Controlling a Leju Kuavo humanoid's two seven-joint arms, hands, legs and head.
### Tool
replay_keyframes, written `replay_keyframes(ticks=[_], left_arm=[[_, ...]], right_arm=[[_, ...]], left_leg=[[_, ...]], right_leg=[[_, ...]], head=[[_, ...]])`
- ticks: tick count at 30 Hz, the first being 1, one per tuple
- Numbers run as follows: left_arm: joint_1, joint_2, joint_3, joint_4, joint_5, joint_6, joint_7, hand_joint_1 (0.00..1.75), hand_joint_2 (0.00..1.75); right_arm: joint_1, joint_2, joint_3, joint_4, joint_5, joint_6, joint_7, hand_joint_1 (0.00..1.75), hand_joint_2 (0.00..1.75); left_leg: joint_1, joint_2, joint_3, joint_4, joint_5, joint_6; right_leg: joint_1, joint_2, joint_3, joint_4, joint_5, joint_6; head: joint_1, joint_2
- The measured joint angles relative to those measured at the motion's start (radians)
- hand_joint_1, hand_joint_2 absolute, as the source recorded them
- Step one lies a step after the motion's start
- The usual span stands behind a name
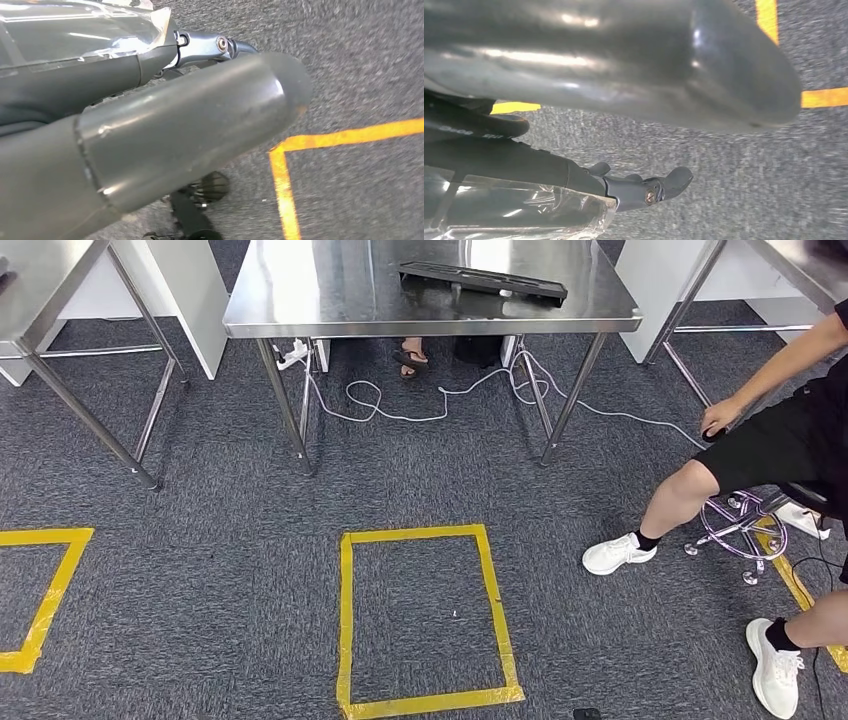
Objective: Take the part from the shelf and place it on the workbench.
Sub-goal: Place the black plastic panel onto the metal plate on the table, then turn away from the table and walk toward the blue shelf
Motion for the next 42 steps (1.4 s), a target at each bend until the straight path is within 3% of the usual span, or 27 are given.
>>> replay_keyframes(ticks=[1, 3, 5, 6, 7, 8, 9, 11, 12, 14, 16, 18, 19, 21, 23, 24, 26, 27, 28, 29, 30, 32, 34, 35, 37, 39, 42], left_arm=[[0.0, 0.0, 0.0, 0.0, 0.0, 0.0, 0.0, 0.0, 0.0], [0.0, 0.0, 0.0, 0.0, 0.0, 0.0, 0.0, 0.0, 0.0], [0.0, 0.001, 0.0, 0.0, 0.0, 0.0, 0.0, 0.0, 0.0], [0.001, 0.001, 0.0, 0.0, 0.0, 0.0, 0.0, 0.0, 0.0], [0.001, 0.001, 0.0, 0.0, -0.001, 0.0, 0.0, 0.0, 0.0], [0.002, 0.001, 0.0, 0.0, -0.001, 0.0, 0.0, 0.0, 0.0], [0.003, 0.001, 0.0, 0.0, -0.001, 0.0, 0.0, 0.0, 0.0], [0.003, 0.001, 0.0, 0.0, -0.001, 0.0, 0.0, 0.0, 0.0], [0.003, 0.001, 0.0, 0.0, -0.001, 0.0, 0.0, 0.0, 0.0], [0.003, 0.001, 0.0, 0.0, -0.001, 0.0, 0.0, 0.0, 0.0], [0.001, 0.002, 0.0, 0.0, -0.001, 0.0, 0.0, 0.0, 0.0], [-0.001, 0.002, 0.0, 0.0, -0.001, 0.0, 0.0, 0.0, 0.0], [-0.002, 0.002, 0.0, 0.0, -0.001, 0.0, 0.0, 0.0, 0.0], [-0.002, 0.002, 0.0, 0.0, -0.001, 0.0, 0.0, 0.0, 0.0], [-0.001, 0.001, 0.0, 0.0, 0.001, 0.005, -0.004, 0.0, 0.0], [0.0, 0.001, 0.0, 0.0, 0.002, 0.008, -0.008, 0.0, 0.0], [0.004, 0.001, 0.0, 0.0, 0.007, 0.015, -0.018, 0.0, 0.0], [0.008, 0.001, 0.0, 0.0, 0.009, 0.017, -0.021, 0.0, 0.0], [0.012, 0.001, 0.001, 0.0, 0.01, 0.018, -0.023, 0.0, 0.0], [0.016, 0.001, 0.001, 0.0, 0.01, 0.019, -0.024, 0.0, 0.0], [0.02, 0.0, 0.001, 0.0, 0.01, 0.02, -0.024, 0.0, 0.0], [0.025, 0.001, 0.001, 0.0, 0.01, 0.02, -0.025, 0.0, 0.0], [0.028, 0.002, 0.001, -0.001, 0.01, 0.021, -0.025, 0.0, 0.0], [0.029, 0.003, 0.001, -0.001, 0.01, 0.022, -0.025, 0.0, 0.0], [0.029, 0.003, 0.001, -0.001, 0.01, 0.023, -0.025, 0.0, 0.0], [0.029, 0.002, 0.001, -0.001, 0.01, 0.024, -0.025, 0.0, 0.0], [0.033, 0.002, 0.001, -0.001, 0.01, 0.028, -0.025, 0.0, 0.0]], right_arm=[[-0.002, 0.0, 0.0, 0.0, 0.0, 0.0, 0.0, 0.0, 0.0], [-0.005, 0.0, 0.0, 0.002, 0.0, 0.0, 0.0, 0.0, 0.0], [-0.006, 0.0, 0.0, 0.003, 0.0, 0.0, 0.0, 0.0, 0.0], [-0.006, 0.0, 0.0, 0.004, 0.0, 0.0, 0.0, 0.0, 0.0], [-0.006, 0.0, 0.0, 0.005, 0.0, 0.0, 0.0, 0.0, 0.0], [-0.007, 0.001, 0.0, 0.006, 0.0, 0.0, 0.0, 0.0, 0.0], [-0.008, 0.001, 0.0, 0.007, 0.0, 0.0, 0.0, 0.0, 0.0], [-0.009, 0.001, 0.0, 0.008, 0.0, 0.0, 0.001, 0.0, 0.0], [-0.008, 0.001, 0.0, 0.008, 0.0, 0.0, 0.0, 0.0, 0.0], [-0.008, 0.001, 0.0, 0.009, 0.0, 0.0, 0.0, 0.0, 0.0], [-0.008, 0.001, 0.0, 0.009, 0.0, 0.0, 0.0, 0.0, 0.0], [-0.009, 0.001, 0.0, 0.01, 0.0, 0.0, 0.0, 0.0, 0.0], [-0.01, 0.001, 0.0, 0.01, 0.0, 0.0, 0.0, 0.0, 0.0], [-0.01, 0.001, 0.0, 0.01, 0.006, 0.002, 0.007, 0.0, 0.0], [-0.007, 0.002, 0.011, 0.014, 0.054, 0.012, 0.072, 0.0, 0.0], [-0.002, 0.003, 0.028, 0.017, 0.098, 0.018, 0.136, 0.0, 0.0], [0.012, 0.008, 0.075, 0.024, 0.169, 0.023, 0.252, 0.0, 0.0], [0.022, 0.012, 0.097, 0.027, 0.187, 0.021, 0.283, 0.0, 0.0], [0.031, 0.016, 0.113, 0.03, 0.192, 0.02, 0.293, 0.0, 0.0], [0.038, 0.018, 0.124, 0.033, 0.195, 0.02, 0.296, 0.0, 0.0], [0.041, 0.019, 0.133, 0.034, 0.198, 0.02, 0.299, 0.0, 0.0], [0.04, 0.022, 0.149, 0.036, 0.202, 0.021, 0.303, 0.0, 0.0], [0.034, 0.024, 0.159, 0.037, 0.203, 0.022, 0.305, 0.0, 0.0], [0.033, 0.025, 0.163, 0.037, 0.203, 0.022, 0.306, 0.0, 0.0], [0.036, 0.027, 0.17, 0.039, 0.204, 0.022, 0.307, 0.0, 0.0], [0.041, 0.027, 0.175, 0.042, 0.205, 0.022, 0.308, 0.0, 0.0], [0.042, 0.027, 0.178, 0.044, 0.206, 0.023, 0.31, 0.0, 0.0]], left_leg=[[0.0, 0.0, -0.012, 0.005, 0.007, -0.006], [-0.001, 0.001, -0.026, 0.011, 0.022, -0.02], [-0.002, 0.001, -0.03, 0.009, 0.039, -0.032], [0.0, 0.0, -0.032, 0.01, 0.04, -0.037], [0.002, -0.001, -0.038, 0.02, 0.025, -0.041], [0.004, -0.002, -0.047, 0.045, -0.01, -0.045], [0.006, -0.003, -0.061, 0.091, -0.06, -0.049], [0.008, -0.006, -0.092, 0.223, -0.157, -0.054], [0.008, -0.007, -0.099, 0.279, -0.177, -0.056], [0.009, -0.008, -0.072, 0.299, -0.149, -0.058], [0.012, -0.008, 0.018, 0.189, -0.102, -0.056], [0.01, -0.012, 0.099, 0.063, -0.101, -0.05], [0.006, -0.013, 0.114, 0.032, -0.109, -0.047], [0.002, -0.013, 0.107, 0.017, -0.105, -0.033], [0.003, -0.008, 0.09, 0.01, -0.087, -0.013], [0.005, -0.005, 0.078, 0.007, -0.075, -0.003], [0.004, -0.004, 0.053, 0.007, -0.054, 0.005], [0.004, -0.003, 0.039, 0.007, -0.043, 0.004], [0.005, -0.001, 0.025, 0.008, -0.033, 0.001], [0.006, 0.003, 0.012, 0.009, -0.023, -0.002], [0.007, 0.009, 0.0, 0.009, -0.014, -0.006], [0.007, 0.024, -0.012, 0.013, 0.0, -0.018], [0.001, 0.041, -0.014, 0.018, 0.011, -0.032], [-0.001, 0.05, -0.015, 0.02, 0.015, -0.036], [0.004, 0.06, -0.016, 0.025, 0.014, -0.044], [0.011, 0.04, -0.033, 0.071, -0.034, -0.051], [0.012, -0.002, -0.097, 0.256, -0.16, -0.052]], right_leg=[[-0.002, 0.001, 0.054, -0.078, 0.009, 0.004], [0.006, 0.003, 0.125, -0.2, 0.0, -0.006], [0.017, 0.004, 0.128, -0.226, -0.006, -0.022], [0.011, 0.003, 0.119, -0.224, 0.001, -0.03], [0.007, 0.001, 0.112, -0.223, 0.008, -0.041], [0.002, -0.001, 0.104, -0.223, 0.017, -0.056], [-0.001, -0.003, 0.097, -0.223, 0.028, -0.069], [0.008, -0.006, 0.075, -0.22, 0.049, -0.084], [0.011, -0.007, 0.061, -0.217, 0.06, -0.086], [0.013, -0.007, 0.029, -0.207, 0.076, -0.083], [0.013, -0.007, -0.001, -0.188, 0.087, -0.076], [0.016, -0.007, -0.023, -0.171, 0.097, -0.063], [0.017, -0.008, -0.03, -0.167, 0.104, -0.056], [0.019, -0.008, -0.04, -0.167, 0.117, -0.041], [0.019, -0.005, -0.055, -0.149, 0.098, -0.039], [0.019, -0.003, -0.07, -0.115, 0.064, -0.043], [0.014, -0.001, -0.104, -0.002, -0.021, -0.054], [0.011, -0.001, -0.117, 0.06, -0.048, -0.052], [0.008, -0.001, -0.12, 0.102, -0.051, -0.042], [0.005, -0.001, -0.109, 0.115, -0.037, -0.029], [0.001, -0.003, -0.08, 0.093, -0.011, -0.014], [-0.003, -0.028, 0.025, -0.042, 0.019, 0.004], [0.006, -0.052, 0.108, -0.172, 0.002, -0.003], [0.011, -0.052, 0.12, -0.199, -0.008, -0.01], [0.006, -0.036, 0.109, -0.204, -0.008, -0.027], [0.001, -0.024, 0.099, -0.203, 0.003, -0.05], [0.012, -0.006, 0.074, -0.203, 0.023, -0.08]], head=[[0.0, 0.0], [-0.001, 0.0], [-0.003, 0.0], [-0.003, 0.0], [-0.004, 0.0], [-0.007, 0.0], [-0.008, 0.0], [-0.011, 0.0], [-0.011, 0.0], [-0.011, 0.0], [-0.011, 0.0], [-0.01, 0.0], [-0.01, 0.0], [-0.009, 0.0], [-0.008, 0.0], [-0.006, 0.0], [-0.002, 0.0], [-0.001, 0.0], [-0.001, 0.0], [0.0, 0.0], [0.0, 0.0], [0.002, 0.0], [0.005, 0.0], [0.006, 0.0], [0.002, 0.0], [0.001, 0.0], [0.0, 0.0]])
